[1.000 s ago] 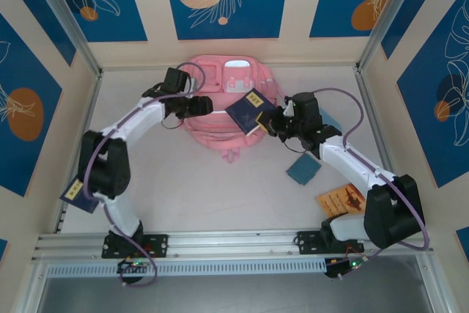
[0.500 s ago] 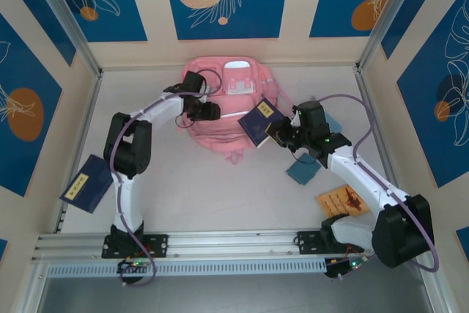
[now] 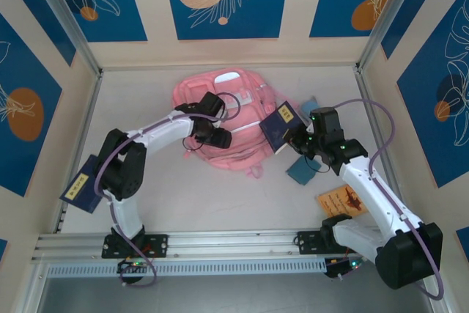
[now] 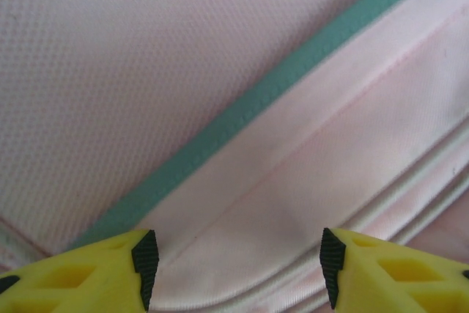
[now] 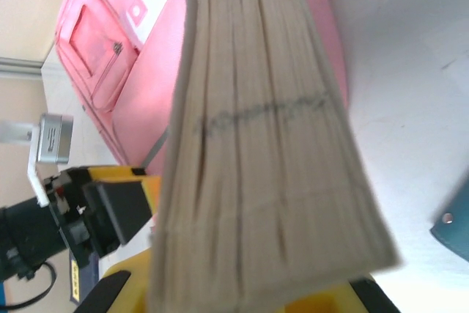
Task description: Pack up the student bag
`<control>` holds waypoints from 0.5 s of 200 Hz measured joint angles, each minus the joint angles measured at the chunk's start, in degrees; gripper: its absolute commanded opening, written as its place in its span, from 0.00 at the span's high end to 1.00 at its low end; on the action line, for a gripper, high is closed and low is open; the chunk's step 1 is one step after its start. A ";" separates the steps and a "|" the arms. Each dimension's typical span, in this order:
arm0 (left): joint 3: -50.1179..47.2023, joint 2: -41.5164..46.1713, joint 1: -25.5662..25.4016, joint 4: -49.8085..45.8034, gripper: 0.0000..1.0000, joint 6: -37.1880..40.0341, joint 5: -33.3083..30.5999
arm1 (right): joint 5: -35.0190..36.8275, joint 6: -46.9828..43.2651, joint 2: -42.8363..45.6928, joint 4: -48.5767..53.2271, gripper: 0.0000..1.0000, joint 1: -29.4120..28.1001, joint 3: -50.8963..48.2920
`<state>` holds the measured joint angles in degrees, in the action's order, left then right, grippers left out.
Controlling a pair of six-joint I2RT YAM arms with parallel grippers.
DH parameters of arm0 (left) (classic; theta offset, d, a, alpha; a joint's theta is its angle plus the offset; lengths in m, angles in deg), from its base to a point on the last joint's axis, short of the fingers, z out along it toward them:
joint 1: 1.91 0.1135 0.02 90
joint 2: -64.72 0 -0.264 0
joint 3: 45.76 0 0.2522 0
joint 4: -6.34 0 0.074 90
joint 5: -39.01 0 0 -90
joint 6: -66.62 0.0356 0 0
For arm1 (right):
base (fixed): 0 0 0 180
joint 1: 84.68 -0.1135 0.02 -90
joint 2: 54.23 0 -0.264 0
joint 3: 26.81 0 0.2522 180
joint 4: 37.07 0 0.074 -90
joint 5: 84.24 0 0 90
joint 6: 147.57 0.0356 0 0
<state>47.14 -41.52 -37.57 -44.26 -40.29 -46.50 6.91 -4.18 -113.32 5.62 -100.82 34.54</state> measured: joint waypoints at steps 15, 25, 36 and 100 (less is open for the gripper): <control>1.44 0.00 -1.16 -2.54 0.38 2.32 -1.16 | 0.22 -0.11 0.04 0.52 0.99 0.76 0.00; 2.23 0.00 -1.77 -3.54 0.37 4.28 -1.84 | 0.55 -0.09 0.04 0.61 1.00 1.20 -0.02; 2.97 0.00 -2.23 -4.35 0.36 6.51 -2.58 | 0.68 -0.07 0.02 0.92 0.99 1.68 -0.04; 15.06 -7.34 -2.99 -10.36 0.35 18.32 -3.41 | 0.81 -0.04 -0.74 0.85 0.99 2.14 -0.11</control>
<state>62.20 -48.86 -40.56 -54.62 -21.97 -49.91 7.72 -4.23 -114.07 6.47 -98.68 34.43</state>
